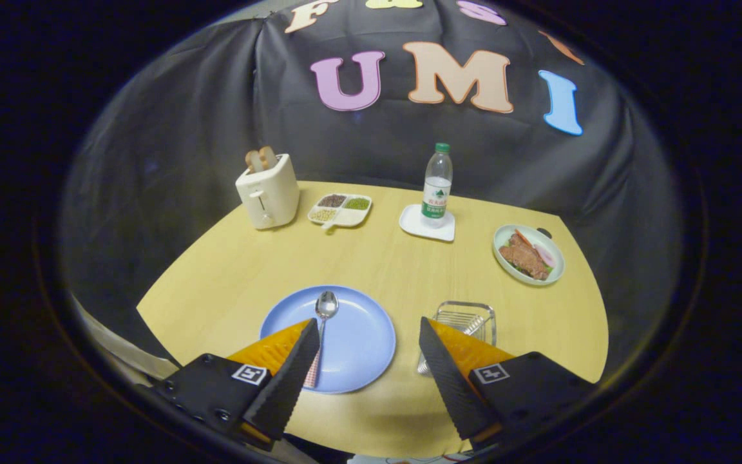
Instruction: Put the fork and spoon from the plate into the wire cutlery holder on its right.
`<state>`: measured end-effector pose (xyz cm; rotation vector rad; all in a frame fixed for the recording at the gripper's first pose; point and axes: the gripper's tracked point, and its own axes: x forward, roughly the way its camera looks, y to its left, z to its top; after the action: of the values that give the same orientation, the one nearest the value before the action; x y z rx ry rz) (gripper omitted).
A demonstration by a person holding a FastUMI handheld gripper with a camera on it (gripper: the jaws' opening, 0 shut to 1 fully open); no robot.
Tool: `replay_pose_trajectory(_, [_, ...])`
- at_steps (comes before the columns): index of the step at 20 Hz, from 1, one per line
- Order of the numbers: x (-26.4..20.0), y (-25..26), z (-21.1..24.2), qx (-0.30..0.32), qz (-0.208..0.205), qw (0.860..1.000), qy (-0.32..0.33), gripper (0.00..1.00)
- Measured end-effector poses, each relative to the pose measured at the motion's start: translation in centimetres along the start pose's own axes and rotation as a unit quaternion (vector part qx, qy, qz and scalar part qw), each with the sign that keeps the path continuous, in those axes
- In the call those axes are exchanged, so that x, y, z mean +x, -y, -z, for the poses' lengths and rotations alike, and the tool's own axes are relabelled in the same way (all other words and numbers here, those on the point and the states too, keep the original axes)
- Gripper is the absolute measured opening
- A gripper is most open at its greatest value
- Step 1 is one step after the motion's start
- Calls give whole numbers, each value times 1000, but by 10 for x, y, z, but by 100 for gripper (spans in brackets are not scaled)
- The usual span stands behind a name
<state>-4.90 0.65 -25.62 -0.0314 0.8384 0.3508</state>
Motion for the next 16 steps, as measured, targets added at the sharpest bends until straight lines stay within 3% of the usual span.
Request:
replay_pose_trajectory(4, [9, -28, 13, 6, 1, 1000, 25, 99])
replay_pose_trajectory(16, [61, -62, 69, 13, 13, 1000, -13, 99])
